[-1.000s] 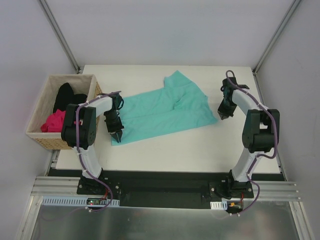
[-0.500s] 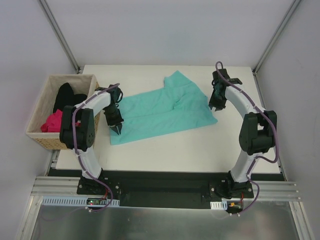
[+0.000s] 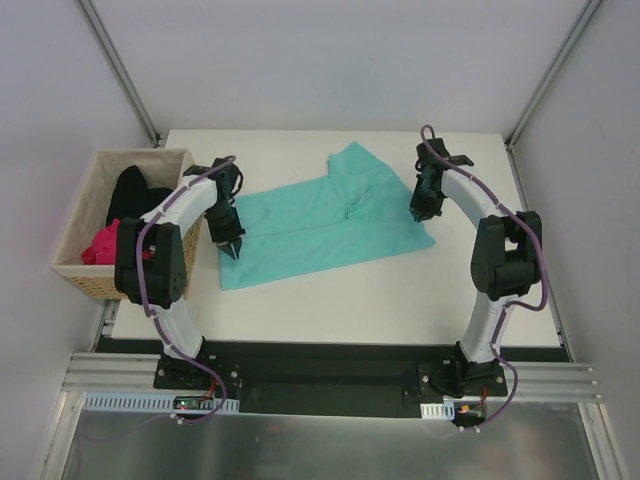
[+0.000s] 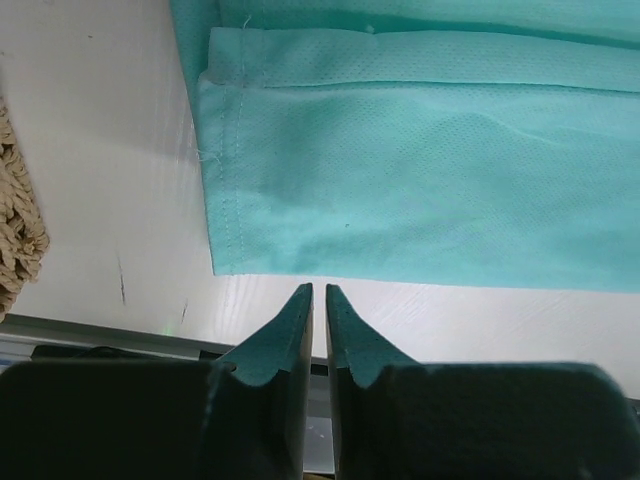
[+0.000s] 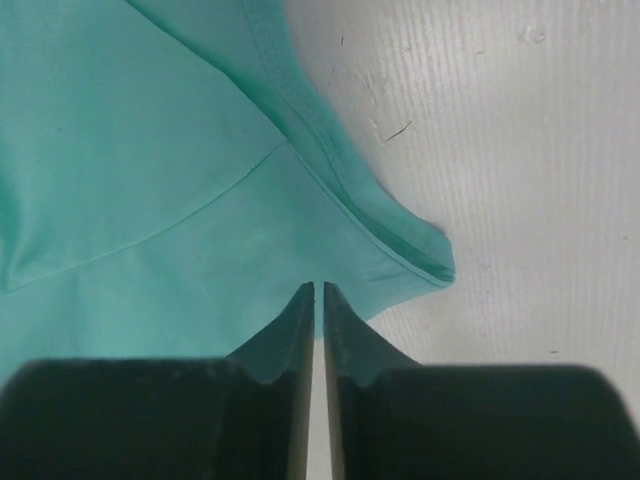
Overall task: Fold and stack the t-shirts
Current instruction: Fold the flattened tshirt in 1/3 of the way
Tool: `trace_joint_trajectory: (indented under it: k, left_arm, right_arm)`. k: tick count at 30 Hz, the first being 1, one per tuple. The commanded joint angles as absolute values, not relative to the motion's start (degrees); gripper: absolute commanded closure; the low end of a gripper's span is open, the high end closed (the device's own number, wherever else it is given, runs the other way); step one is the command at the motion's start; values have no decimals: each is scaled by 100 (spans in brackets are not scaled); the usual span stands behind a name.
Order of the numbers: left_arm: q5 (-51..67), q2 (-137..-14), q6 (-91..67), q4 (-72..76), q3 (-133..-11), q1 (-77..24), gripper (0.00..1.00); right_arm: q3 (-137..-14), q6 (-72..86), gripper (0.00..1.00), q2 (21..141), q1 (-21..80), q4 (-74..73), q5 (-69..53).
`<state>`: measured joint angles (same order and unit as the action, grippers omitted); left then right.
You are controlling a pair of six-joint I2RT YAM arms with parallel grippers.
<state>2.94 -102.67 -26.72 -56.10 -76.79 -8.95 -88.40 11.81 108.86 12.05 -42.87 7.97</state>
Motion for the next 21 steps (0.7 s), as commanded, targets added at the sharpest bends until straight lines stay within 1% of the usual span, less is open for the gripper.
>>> trace_joint_trajectory:
  k: [1,7,13,21]
  left_arm:
    - [272,-9607,-2593,-5880,-8138,-879,91]
    - [150,-9115,-2689,-6178,-8638,-853,90]
    - [27,-8860,-2716,-6451,-9026,-800,90]
    - [35,-8710,-2681,-6565,-9167,-721,90]
  right_arm:
    - [-9070,1266,98,11214,1230,-4219,519]
    - [-9395,1309,99,11680,1230,-4271,378]
    - [-9510,1388,99,11891,1222,-4333,299]
    - [-9080,1828,99,11734,1213,-4456,632]
